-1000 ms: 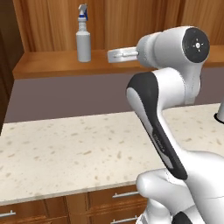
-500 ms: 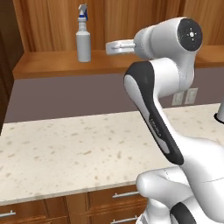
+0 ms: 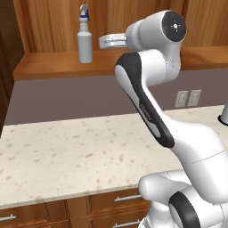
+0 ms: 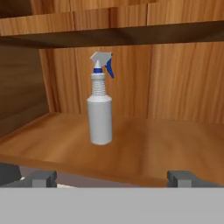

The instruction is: Move the cutting board and knife to the sink. Then move spray from the cabinet to the counter.

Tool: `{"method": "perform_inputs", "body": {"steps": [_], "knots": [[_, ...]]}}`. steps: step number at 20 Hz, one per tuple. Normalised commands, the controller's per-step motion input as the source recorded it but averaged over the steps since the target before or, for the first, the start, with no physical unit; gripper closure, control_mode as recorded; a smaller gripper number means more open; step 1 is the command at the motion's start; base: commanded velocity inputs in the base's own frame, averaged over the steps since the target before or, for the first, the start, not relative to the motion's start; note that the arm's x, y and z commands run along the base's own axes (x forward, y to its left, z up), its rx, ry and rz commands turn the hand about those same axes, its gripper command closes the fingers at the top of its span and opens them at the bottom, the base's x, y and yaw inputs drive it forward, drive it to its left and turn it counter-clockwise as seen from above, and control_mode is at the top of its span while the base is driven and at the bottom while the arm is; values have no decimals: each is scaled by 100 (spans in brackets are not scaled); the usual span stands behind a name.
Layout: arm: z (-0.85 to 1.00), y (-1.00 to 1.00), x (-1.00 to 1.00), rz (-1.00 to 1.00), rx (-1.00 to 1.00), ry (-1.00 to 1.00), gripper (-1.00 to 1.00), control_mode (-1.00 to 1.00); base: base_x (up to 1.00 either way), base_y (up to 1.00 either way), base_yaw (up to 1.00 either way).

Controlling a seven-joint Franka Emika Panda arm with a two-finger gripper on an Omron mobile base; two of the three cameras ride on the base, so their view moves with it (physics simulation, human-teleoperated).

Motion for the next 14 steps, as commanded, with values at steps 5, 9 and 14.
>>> {"method": "perform_inputs", "body": {"steps": [5,9,14], "knots": [[15,24,46,0,0,1,-100,-100,0,0,0],[12,14,45,0,0,1,-100,-100,0,0,0],[4,12,45,0,0,0,-100,-100,0,0,0]]}}
